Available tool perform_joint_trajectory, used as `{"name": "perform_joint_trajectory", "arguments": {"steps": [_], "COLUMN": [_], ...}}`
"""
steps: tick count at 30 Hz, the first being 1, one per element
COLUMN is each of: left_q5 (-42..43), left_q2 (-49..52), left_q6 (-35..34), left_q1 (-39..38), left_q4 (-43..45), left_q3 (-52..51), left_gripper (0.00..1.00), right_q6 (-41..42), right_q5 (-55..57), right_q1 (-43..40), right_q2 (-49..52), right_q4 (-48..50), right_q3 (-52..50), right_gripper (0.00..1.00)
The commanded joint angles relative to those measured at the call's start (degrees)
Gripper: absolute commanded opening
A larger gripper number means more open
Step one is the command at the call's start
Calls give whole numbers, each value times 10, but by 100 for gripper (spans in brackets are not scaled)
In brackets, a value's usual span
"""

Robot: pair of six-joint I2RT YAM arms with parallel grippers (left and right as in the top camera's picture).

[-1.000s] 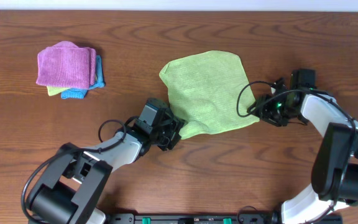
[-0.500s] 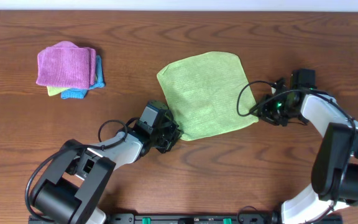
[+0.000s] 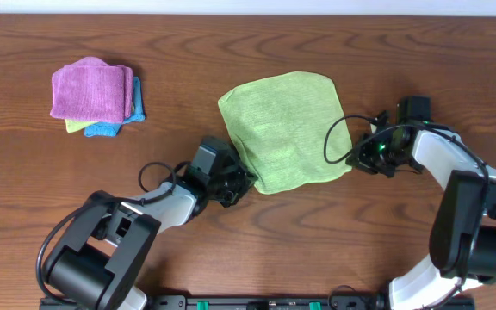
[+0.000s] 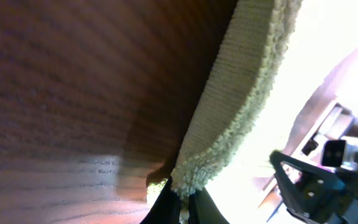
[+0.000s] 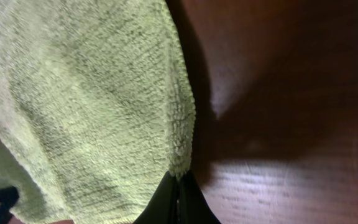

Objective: Fold the cloth
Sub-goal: 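Grasp the near edge corners with left and right grippers, then lift the near edge with both grippers and fold it away over the cloth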

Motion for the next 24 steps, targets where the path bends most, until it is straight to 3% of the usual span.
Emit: {"name": "perform_joint_trajectory", "arguments": {"steps": [1,9,24], "left_q5": [57,144,256], "left_q2": [7,6,5], "left_q6": [59,109,147], "left_q1": [28,83,85], "left_q4": [0,-8,-68], "left_q3": [-3,-3,-3], "left_gripper": [6,6,6], "right_q6": [0,0,-7], "right_q5": [16,40,47], "right_q1": [4,4,13], "right_q2": [-8,-65,-113], "right_q4": [-19,-74,-170], "right_q3": [-2,-2,-2], "right_gripper": [1,1,2]}}
